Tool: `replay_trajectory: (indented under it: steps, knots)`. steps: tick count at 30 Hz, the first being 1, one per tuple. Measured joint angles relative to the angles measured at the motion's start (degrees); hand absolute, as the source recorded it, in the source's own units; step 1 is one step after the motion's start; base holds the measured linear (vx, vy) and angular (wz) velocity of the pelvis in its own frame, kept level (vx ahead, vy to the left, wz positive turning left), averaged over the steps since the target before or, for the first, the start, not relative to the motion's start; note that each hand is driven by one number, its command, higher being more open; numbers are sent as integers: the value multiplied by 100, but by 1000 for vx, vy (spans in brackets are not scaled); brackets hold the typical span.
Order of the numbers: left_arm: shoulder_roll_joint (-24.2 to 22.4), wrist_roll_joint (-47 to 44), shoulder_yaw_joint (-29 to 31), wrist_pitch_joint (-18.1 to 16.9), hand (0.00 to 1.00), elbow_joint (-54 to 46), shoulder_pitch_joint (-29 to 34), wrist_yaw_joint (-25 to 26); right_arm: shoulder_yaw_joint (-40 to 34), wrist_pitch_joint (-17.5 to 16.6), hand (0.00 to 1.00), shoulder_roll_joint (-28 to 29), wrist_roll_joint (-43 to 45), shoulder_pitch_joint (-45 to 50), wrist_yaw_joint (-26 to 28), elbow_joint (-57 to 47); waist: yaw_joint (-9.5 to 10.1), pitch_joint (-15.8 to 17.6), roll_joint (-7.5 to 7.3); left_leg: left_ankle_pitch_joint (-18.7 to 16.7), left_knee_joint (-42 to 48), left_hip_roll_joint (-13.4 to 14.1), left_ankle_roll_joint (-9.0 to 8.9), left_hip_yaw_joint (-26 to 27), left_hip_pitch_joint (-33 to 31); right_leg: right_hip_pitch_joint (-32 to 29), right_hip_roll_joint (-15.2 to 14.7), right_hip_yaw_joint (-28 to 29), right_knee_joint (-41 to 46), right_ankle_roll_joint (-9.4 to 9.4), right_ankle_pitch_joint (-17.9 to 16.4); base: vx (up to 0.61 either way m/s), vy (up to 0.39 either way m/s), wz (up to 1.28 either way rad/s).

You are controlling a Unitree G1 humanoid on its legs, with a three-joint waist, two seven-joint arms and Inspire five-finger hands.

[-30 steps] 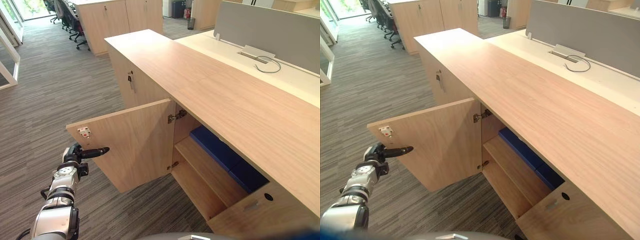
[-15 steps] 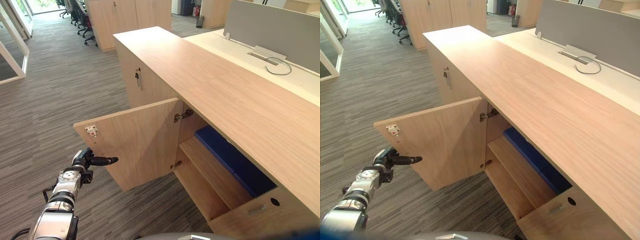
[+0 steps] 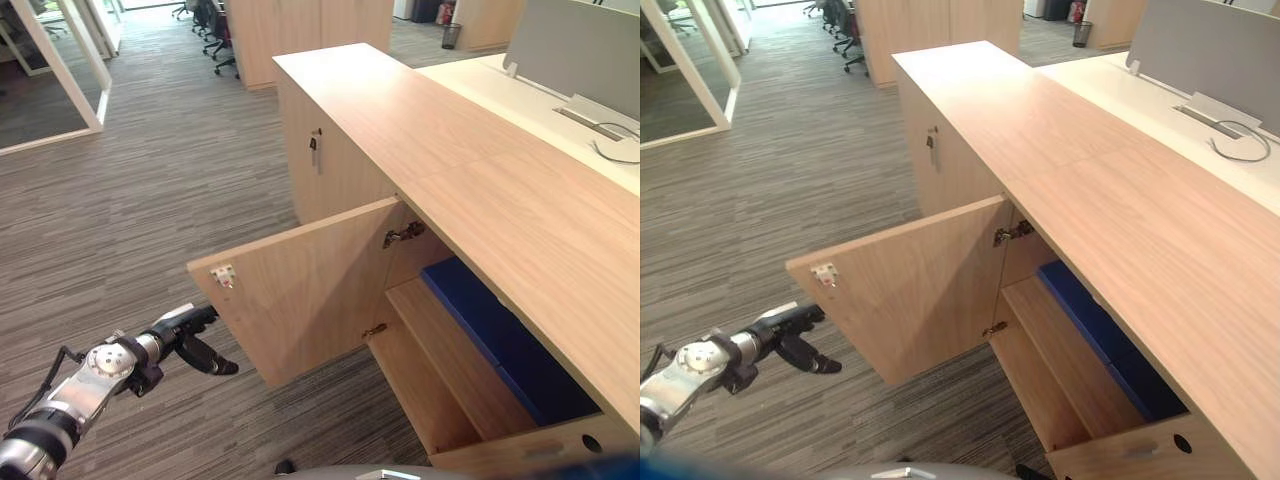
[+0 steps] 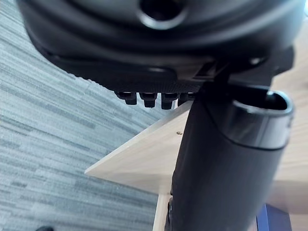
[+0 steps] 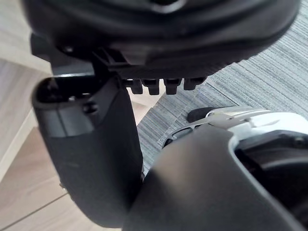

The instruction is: Walk over to the cabinet, pick up the folder, carry it to the office cabinet, place the folder inside the office cabinet, then close the office cabinet door

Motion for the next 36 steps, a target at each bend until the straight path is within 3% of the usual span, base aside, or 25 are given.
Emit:
replay_trajectory:
  steps: [4, 7, 13, 18, 27, 32, 36]
  knots:
    - [-6, -181, 187, -67, 100, -909, 891, -362, -2, 1, 100, -37, -149, 3, 21, 7, 6, -20, 15, 33, -27, -108, 109, -139, -46, 85, -110, -129, -103, 84, 19, -84, 45, 19]
    - [-301, -237, 457, -196, 100, -1353, 1439, -655, -14, 7, 100, -52, -417, -1, 75, 1, 38, -61, -20, 50, -28, -173, 142, -180, -102, 89, -142, -171, -179, 104, 53, -52, 37, 10]
    - [-1156, -576, 981, -532, 100, -2239, 1648, -864, -3, 55, 100, 12, -712, -13, 124, 13, 87, -152, -145, 45, -33, -294, 175, -326, -79, 276, -191, -362, -295, 121, 67, 11, 14, 14]
    - [-1598, -683, 1228, -623, 100, -2367, 1640, -890, 106, 63, 100, -5, -875, -62, 129, 5, 81, -161, -107, 17, -36, -312, 183, -364, -52, 369, -196, -457, -371, 122, 65, 31, -12, 7]
    - [-2220, -655, 1120, -619, 100, -2356, 1634, -866, 623, 209, 100, -55, -880, -172, 141, -16, -7, -153, -153, -28, -38, -298, 181, -113, 16, 479, -248, -527, -401, 146, 51, 10, 1, -1]
    - [-2468, -554, 609, -620, 100, -2297, 1517, -815, 631, 283, 100, -30, -875, -167, 140, -25, -75, -196, -208, -112, -38, -263, 147, 167, 134, 465, -261, -326, -399, 191, 54, -21, 11, -24]
    - [-3040, -393, 104, -618, 100, -1686, 1358, -781, 713, 299, 100, -6, -855, -155, 136, -125, -240, -219, -210, -216, -36, -213, 122, 595, 287, 322, -276, 50, -314, 223, 56, -13, 16, -50]
